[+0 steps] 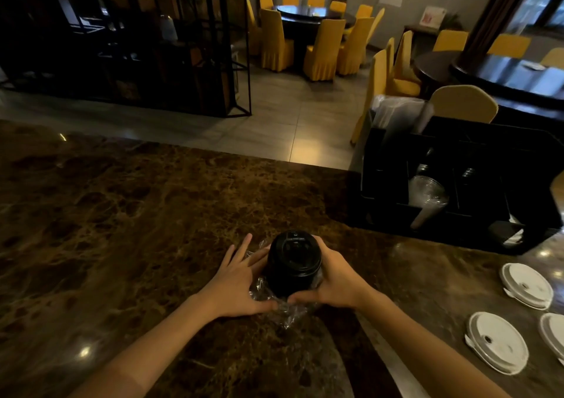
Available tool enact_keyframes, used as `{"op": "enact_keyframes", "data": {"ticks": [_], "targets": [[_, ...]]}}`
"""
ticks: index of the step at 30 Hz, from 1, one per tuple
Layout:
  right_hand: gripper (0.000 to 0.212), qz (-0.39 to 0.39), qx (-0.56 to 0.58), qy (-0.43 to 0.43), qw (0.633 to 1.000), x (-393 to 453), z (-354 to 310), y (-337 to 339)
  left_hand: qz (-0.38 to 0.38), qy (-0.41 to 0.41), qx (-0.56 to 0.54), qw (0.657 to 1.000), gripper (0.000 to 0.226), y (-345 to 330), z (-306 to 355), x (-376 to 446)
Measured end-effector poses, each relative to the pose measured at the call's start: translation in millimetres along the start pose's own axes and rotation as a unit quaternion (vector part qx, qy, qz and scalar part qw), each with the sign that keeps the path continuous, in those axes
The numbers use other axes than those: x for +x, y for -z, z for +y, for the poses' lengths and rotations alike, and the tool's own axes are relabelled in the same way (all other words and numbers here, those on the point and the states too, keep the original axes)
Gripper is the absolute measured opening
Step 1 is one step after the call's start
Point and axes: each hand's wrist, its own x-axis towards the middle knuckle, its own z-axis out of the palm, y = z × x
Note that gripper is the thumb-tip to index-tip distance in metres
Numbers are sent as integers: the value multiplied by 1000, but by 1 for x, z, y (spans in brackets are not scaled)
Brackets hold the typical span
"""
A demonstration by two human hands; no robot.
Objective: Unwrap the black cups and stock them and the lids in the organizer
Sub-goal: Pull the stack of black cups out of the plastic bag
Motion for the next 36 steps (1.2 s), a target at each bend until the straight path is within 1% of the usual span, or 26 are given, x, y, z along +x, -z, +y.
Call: {"op": "enact_keyframes", "data": {"ticks": [5,9,13,16,20,23,25,28,32,34,36], "targets": [[112,2,-3,-11,1000,-3,4,-10,20,6,-25,999,108,-4,0,0],[109,6,-12,-8,1000,-3,7,-16,15,9,-30,999,106,-3,2,0],[108,13,-7,1,1000,-3,5,-17,10,15,-41,999,114,-2,3,1],[106,24,5,6,1000,-3,1,-17,12,17,-48,999,115,-1,4,0],[104,47,24,15,998,-7,1,-18,-8,29,-49,998,115,6,7,-1],[98,59,29,18,998,-10,0,-17,-23,40,-50,998,117,12,11,-2],[93,60,25,15,998,-11,0,-17,-15,45,-66,997,119,14,13,-5],[90,60,16,15,998,-12,3,-17,20,50,-92,994,118,12,14,-10],[92,67,8,15,998,-11,8,-17,36,69,-136,988,111,10,15,-16],[91,68,6,19,998,-12,8,-17,40,71,-130,988,105,13,16,-20],[91,67,8,21,997,-12,7,-16,45,71,-116,990,87,17,16,-21]]}}
